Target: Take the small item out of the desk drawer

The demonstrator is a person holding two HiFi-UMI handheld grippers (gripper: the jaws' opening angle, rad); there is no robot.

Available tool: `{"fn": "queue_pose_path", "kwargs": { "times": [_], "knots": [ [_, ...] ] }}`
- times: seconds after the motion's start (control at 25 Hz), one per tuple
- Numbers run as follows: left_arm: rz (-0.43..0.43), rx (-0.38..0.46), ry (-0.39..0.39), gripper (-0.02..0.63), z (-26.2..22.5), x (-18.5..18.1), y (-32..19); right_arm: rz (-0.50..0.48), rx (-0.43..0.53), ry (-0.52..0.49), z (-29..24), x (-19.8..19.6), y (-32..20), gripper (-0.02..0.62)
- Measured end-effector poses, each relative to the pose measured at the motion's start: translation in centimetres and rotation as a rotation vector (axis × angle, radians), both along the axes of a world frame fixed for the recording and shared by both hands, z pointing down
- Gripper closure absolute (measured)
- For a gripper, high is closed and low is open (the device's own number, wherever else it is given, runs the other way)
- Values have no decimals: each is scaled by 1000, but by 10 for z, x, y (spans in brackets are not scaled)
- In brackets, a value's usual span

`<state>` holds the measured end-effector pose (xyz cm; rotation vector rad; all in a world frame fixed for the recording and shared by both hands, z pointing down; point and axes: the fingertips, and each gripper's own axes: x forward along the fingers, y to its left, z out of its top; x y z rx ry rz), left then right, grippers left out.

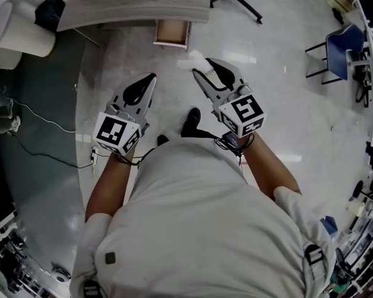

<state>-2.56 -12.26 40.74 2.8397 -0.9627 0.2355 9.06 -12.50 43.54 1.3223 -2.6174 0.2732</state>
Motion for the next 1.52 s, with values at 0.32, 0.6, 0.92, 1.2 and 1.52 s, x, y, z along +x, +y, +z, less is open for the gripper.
{"fn": "queue_pose_path", "kwargs": {
  "times": [0.32,0.6,0.92,1.2,1.52],
  "knots": [
    [-5,17,3,591,-13,-75,65,-19,31,7,-14,-72,68,426],
    [-1,37,14,591,-23,-120,117,-26,68,11,-28,-115,125,426],
    [-12,67,26,591,-34,-165,152,6,137,33,-40,-150,174,426],
    [-5,64,42,591,-38,-180,167,48,152,27,-42,-156,205,426],
    [22,64,60,591,-34,-188,172,63,166,24,-48,-167,209,428]
  ]
}}
